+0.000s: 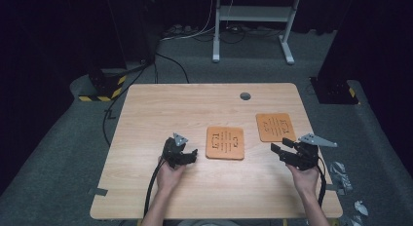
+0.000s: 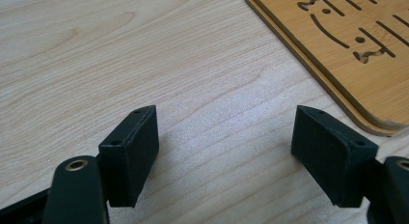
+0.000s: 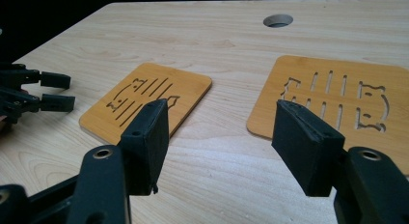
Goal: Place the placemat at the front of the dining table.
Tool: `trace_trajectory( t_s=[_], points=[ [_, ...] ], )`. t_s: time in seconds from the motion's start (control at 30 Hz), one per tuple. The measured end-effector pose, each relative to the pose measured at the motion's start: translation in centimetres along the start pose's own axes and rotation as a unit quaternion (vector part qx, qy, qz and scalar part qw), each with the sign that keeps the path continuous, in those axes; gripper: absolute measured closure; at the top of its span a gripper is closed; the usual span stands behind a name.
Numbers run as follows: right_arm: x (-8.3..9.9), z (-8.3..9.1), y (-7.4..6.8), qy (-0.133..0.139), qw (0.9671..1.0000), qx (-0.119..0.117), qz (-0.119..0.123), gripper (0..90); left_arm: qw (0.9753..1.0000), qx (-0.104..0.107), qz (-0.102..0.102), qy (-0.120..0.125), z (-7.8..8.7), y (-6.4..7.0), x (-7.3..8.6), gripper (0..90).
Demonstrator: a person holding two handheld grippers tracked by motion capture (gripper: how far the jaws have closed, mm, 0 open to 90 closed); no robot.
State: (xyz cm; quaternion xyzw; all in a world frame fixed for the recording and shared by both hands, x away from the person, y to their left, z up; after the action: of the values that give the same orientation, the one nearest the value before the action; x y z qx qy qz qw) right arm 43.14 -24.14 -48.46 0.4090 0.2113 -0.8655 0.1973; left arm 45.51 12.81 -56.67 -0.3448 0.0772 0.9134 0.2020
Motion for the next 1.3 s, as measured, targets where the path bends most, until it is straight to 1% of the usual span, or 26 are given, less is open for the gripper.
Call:
trace_trajectory(
  t_s=[0.1,0.17,0.33,0.6,1.0,1.23,1.3],
  points=[
    [0.3,-0.1,0.1,-0.001,1.0,0.0,-0.003,38.1,1.0,0.0,0.0,0.0,0.0,0.0,0.0,25.0],
    [0.5,-0.2,0.2,-0.001,1.0,0.005,0.001,38.3,1.0,0.0,0.001,0.001,0.0,0.0,0.0,25.0],
    [1.1,-0.5,0.6,-0.005,0.9999,0.01,-0.006,38.5,1.0,-0.001,0.002,0.0,0.0,0.0,0.0,25.0],
    [2.1,-1.3,1.2,-0.019,0.9995,0.018,-0.015,38.6,1.0,-0.001,0.003,0.002,0.0,0.0,0.0,24.9],
    [3.0,-2.5,1.5,-0.037,0.9986,0.036,-0.013,38.7,1.0,-0.001,0.002,0.002,0.0,0.0,0.0,24.9],
    [3.5,-3.4,1.7,-0.057,0.9974,0.044,-0.01,38.7,1.0,-0.001,0.002,0.002,0.0,0.0,0.0,24.9],
    [3.6,-3.7,1.8,-0.062,0.9969,0.048,-0.004,38.6,1.0,-0.001,0.001,0.001,0.0,0.0,0.0,24.9]
  ],
)
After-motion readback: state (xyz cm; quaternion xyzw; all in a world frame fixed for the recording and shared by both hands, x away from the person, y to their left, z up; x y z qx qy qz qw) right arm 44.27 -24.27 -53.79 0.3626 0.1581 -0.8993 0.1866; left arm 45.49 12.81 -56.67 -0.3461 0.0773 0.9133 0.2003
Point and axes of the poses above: each handheld gripper's, and its own axes: z roughly backward along the jaws, x roughly out of its underside, y roughly to its right, the point moved 6 cm from there along -z, roughly forward along the jaws, and after that the axes turned 7 degrees about -y, right-handed, at the moved point
